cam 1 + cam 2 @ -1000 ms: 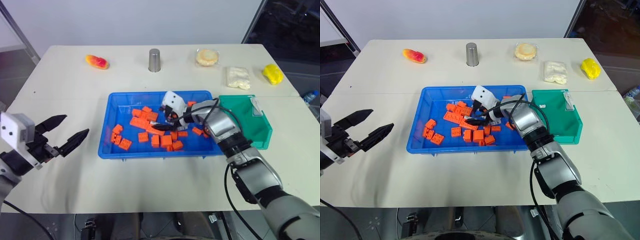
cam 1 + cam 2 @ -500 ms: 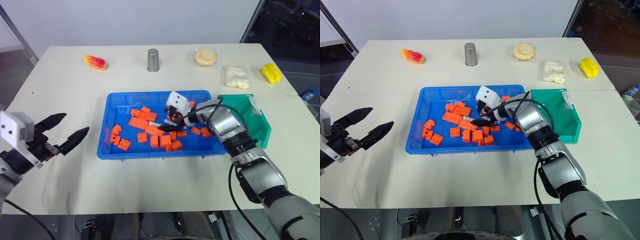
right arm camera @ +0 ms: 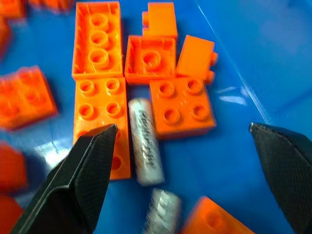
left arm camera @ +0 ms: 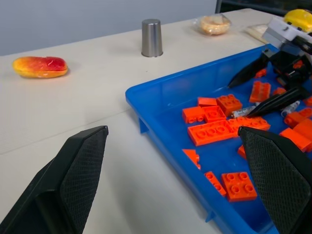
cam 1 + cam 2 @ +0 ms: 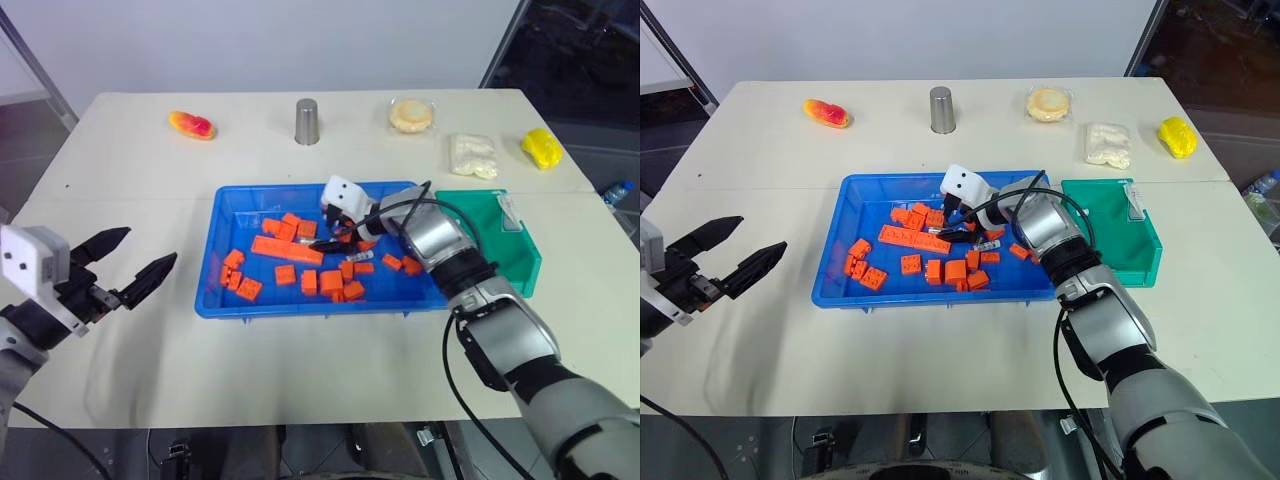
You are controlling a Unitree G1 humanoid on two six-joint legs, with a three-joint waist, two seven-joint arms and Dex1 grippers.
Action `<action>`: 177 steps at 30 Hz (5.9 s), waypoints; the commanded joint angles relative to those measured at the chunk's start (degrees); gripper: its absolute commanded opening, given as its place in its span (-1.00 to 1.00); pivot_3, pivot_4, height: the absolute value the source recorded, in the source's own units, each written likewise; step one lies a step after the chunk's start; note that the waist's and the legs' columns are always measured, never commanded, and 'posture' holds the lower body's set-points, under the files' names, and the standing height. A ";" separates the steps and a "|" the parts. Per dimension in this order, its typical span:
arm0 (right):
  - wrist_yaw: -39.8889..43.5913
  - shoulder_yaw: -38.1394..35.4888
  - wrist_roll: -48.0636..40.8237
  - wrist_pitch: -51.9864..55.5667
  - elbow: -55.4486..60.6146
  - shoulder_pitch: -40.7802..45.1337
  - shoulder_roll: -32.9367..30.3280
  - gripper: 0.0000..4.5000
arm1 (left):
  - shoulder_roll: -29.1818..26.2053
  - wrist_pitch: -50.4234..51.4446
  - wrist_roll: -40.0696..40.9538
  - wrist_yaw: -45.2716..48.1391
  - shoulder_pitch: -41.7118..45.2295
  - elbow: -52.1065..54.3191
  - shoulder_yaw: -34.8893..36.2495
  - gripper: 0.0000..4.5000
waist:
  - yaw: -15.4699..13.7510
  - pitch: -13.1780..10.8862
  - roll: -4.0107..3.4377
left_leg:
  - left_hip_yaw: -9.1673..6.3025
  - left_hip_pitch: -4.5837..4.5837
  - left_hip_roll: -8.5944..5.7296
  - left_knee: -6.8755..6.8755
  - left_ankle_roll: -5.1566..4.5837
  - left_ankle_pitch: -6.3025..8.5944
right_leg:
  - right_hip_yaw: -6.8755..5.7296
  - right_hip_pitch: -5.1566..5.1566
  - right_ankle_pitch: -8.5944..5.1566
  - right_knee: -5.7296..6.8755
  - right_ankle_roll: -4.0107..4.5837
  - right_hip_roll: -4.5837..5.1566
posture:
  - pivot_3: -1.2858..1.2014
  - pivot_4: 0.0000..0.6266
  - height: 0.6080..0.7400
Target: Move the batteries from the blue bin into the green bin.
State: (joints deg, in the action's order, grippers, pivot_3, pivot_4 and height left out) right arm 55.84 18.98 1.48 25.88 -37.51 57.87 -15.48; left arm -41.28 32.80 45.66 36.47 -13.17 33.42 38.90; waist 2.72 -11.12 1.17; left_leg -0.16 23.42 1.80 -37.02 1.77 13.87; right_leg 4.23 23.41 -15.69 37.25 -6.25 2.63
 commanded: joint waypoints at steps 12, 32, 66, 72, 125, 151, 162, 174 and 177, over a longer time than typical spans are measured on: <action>5.35 5.10 6.06 -5.06 0.04 -0.17 -3.92 0.98 | 0.53 -2.09 -0.59 -0.77 0.68 1.62 -0.42 1.00 | 0.02 -0.01 -0.02 | 0.02 0.04 -0.01 0.04 0.01 0.00 | 0.00 0.06 0.00 -0.03 0.00 0.01 | 0.03 -0.52 1.00; 7.56 5.77 7.62 -7.38 -2.41 1.33 0.16 -0.94 | 1.76 -2.61 -0.91 -2.39 0.17 4.11 -1.61 1.00 | 1.29 0.00 0.00 | -0.02 0.00 0.00 0.03 0.01 0.00 | -0.01 0.01 0.00 -0.02 0.00 0.00 | 0.03 -0.52 1.00; 11.60 -19.66 -5.02 26.98 41.71 -14.70 -48.20 -0.98 | -7.61 0.82 1.04 14.49 28.38 -12.62 -21.89 1.00 | 0.10 -0.15 -0.13 | 0.10 0.17 -0.01 0.13 -0.01 0.00 | 0.06 0.25 -0.05 -0.11 0.04 -0.07 | 0.03 -0.52 1.00; 8.22 -21.46 -6.77 28.92 45.63 -20.57 -49.26 -0.98 | -6.17 -0.62 -1.65 16.29 31.47 -16.23 -24.56 1.00 | -0.23 -0.15 -0.11 | 0.13 0.17 -0.01 0.03 -0.01 0.00 | 0.07 0.20 -0.05 -0.12 0.04 -0.04 | 0.03 -0.52 1.00; -5.57 -2.60 -19.50 33.79 29.26 -7.76 -14.15 0.99 | -2.69 0.15 -0.41 5.90 17.78 -2.74 -18.30 1.00 | -0.20 -0.09 0.00 | -0.12 0.80 -0.05 -0.15 0.01 -0.02 | -0.05 0.72 -0.02 0.16 0.02 -0.03 | 0.03 -0.52 1.00; 2.71 7.79 -8.61 22.59 20.98 -4.07 -12.71 -0.97 | 0.56 -1.37 -2.77 3.02 16.60 -1.44 -19.74 1.00 | -0.16 -0.05 0.04 | -0.12 0.77 -0.04 -0.16 0.02 -0.03 | -0.06 0.75 -0.02 0.22 0.02 -0.03 | 0.03 -0.52 1.00; 1.94 4.31 -8.71 22.68 20.46 -1.65 -11.97 -0.97 | 0.24 -1.24 -2.41 3.44 16.93 -1.55 -19.45 1.00 | -0.19 -0.05 0.03 | -0.12 0.78 -0.04 -0.16 0.02 -0.03 | -0.06 0.76 -0.02 0.23 0.02 -0.02 | 0.03 -0.52 1.00; 5.98 -11.01 -9.48 27.47 29.93 3.12 -42.20 -0.97 | -3.52 0.14 -0.60 14.28 31.52 -10.97 -25.65 1.00 | -1.69 0.04 0.31 | -0.17 0.95 -0.03 -0.11 0.03 -0.03 | -0.15 0.80 0.00 -0.06 0.00 -0.08 | 0.03 -0.52 1.00; 5.49 -13.87 -11.29 30.78 34.47 -1.20 -44.88 -0.97 | -3.61 -0.23 -1.46 16.29 34.04 -13.55 -27.29 1.00 | -1.34 -0.08 0.07 | 0.06 0.95 -0.07 -0.19 0.04 -0.05 | -0.01 0.88 0.02 0.04 -0.03 0.03 | 0.03 -0.52 1.00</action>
State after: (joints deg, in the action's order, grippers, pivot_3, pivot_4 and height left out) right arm 61.53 9.00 -8.40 55.35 -7.74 55.69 -58.44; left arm -44.34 33.36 44.84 51.39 19.48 20.33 11.86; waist 1.38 -11.20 1.24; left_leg -0.05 24.37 1.73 -37.23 1.80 13.82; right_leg 4.25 24.33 -15.67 37.32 -6.29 2.65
